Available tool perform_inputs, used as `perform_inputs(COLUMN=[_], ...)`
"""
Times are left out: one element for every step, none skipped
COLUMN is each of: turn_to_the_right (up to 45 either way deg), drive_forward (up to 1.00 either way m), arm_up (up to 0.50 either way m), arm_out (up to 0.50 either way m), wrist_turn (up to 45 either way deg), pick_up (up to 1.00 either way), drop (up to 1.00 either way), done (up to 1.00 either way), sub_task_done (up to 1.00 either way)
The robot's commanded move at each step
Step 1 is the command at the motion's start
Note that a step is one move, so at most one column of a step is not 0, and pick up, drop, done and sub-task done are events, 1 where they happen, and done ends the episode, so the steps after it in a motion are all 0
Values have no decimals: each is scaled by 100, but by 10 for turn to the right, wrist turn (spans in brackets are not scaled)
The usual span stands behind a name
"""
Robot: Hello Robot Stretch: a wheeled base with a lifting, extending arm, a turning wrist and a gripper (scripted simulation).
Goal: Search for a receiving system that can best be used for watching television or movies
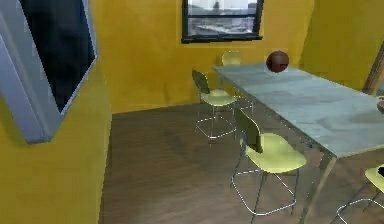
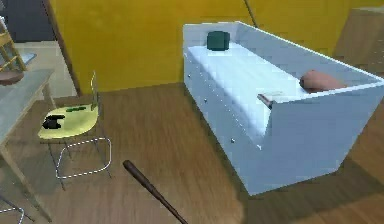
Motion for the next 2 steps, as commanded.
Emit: perform_inputs(turn_to_the_right=[-330, 0], drive_forward=[0, 0], arm_up=[0, 0], arm_out=[0, 0], wrist_turn=[0, 0], pick_up=[0, 0], drop=[0, 0], done=[0, 100], sub_task_done=[0, 0])
